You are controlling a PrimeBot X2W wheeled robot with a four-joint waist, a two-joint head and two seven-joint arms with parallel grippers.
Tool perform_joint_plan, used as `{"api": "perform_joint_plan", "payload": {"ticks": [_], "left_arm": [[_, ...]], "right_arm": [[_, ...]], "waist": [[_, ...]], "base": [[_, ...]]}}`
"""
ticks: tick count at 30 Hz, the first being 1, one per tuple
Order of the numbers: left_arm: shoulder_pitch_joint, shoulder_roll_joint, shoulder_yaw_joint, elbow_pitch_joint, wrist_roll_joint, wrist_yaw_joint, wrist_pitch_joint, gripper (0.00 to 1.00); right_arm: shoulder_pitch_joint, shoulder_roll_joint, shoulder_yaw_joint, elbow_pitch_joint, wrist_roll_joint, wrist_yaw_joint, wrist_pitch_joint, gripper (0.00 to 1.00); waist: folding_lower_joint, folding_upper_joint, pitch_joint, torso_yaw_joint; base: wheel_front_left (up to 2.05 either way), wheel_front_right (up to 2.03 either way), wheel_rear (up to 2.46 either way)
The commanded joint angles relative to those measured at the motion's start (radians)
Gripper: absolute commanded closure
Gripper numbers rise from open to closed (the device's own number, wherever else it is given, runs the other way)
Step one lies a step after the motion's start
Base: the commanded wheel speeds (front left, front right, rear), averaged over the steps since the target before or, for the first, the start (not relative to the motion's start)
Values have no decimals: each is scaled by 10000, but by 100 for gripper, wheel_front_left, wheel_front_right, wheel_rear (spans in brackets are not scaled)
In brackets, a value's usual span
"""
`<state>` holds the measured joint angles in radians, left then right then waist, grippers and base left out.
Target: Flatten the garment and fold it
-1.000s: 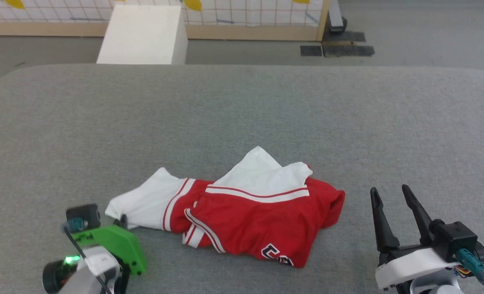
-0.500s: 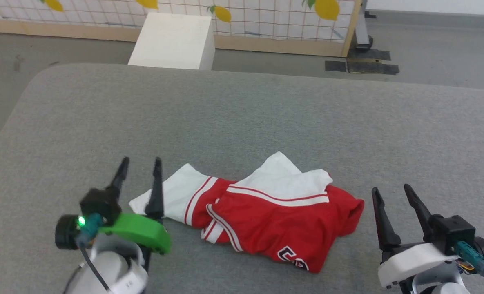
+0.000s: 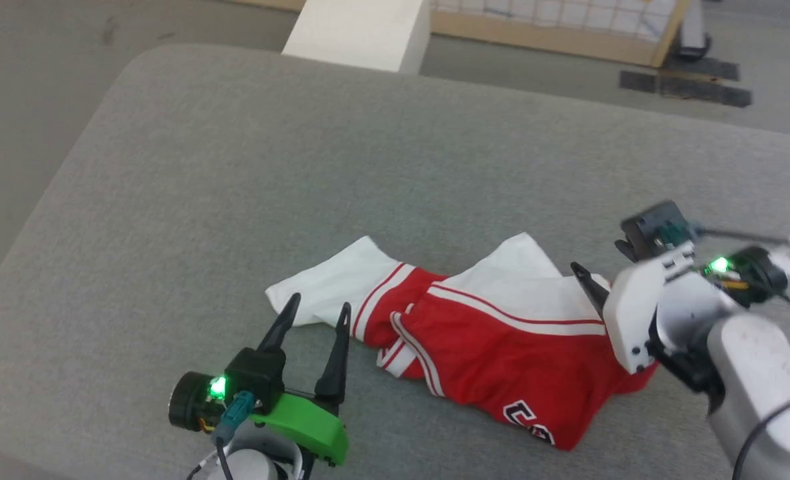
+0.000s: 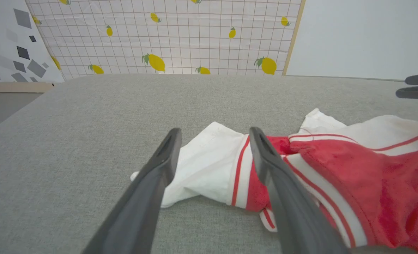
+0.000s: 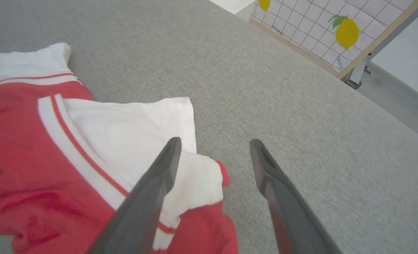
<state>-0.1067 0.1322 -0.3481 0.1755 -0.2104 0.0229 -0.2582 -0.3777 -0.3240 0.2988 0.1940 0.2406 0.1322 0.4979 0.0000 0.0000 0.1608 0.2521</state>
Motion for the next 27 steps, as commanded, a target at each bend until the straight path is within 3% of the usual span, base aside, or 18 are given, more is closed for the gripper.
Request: {"api": "perform_joint_plan", "payload": {"ticks": [1,7,19,20,21,27], "left_arm": [[-58,-123,48,45,90,-110,-35,0],[-278,-536,106,203,237,-405,-35,0],[-412,-803,208,420,218,-537,-35,0],[-411,-807,224,441,222,-535,-35,0],[-415,-809,239,456,224,-533,-35,0],[-423,-816,326,618,228,-487,-35,0]], "right_arm": [[-515,-211,362,260,390,-15,531,0],[-2230,-892,1721,1453,1443,-15,1928,0],[-3369,-1326,3925,3660,2195,-15,2082,3],[-3375,-1397,4187,3727,2284,-15,2017,67],[-3386,-1442,4358,3770,2376,-15,1941,100],[-3720,-1604,4912,3929,2909,-15,826,100]], "waist": [[0,0,655,703],[0,0,1192,1435],[0,0,1627,2161],[0,0,1621,2162],[0,0,1611,2154],[0,0,1302,1854]], "base": [[0,0,0],[0,0,0],[0,0,0],[0,0,0],[0,0,0],[0,0,0]]}}
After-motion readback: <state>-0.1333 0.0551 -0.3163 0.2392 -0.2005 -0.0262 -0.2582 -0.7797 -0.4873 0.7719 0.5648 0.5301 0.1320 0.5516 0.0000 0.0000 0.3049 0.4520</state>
